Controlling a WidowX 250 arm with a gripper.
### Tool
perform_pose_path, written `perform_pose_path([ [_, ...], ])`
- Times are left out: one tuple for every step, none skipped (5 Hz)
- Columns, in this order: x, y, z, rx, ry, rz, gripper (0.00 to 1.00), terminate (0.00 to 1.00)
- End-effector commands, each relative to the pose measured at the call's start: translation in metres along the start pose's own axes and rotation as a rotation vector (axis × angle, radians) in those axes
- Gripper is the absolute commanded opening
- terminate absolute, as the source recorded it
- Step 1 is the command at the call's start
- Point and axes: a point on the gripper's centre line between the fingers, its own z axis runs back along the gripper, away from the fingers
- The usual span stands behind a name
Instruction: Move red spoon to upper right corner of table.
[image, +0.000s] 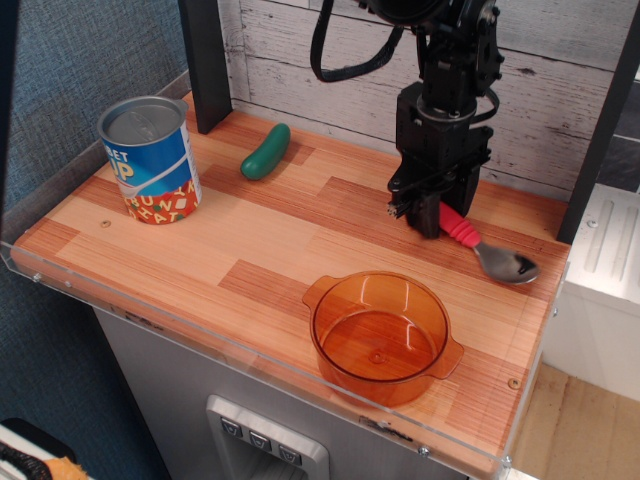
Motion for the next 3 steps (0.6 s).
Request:
perform_pose_path([
  [0.007,-0.006,0.026,-0.093,-0.019,-0.019,1.00,0.00],
  [0.007,-0.008,0.039,-0.115,-0.019,-0.024,1.00,0.00],
  [0.009,-0.003,0.062,-0.123,-0.074,-0.126,1.00,0.00],
])
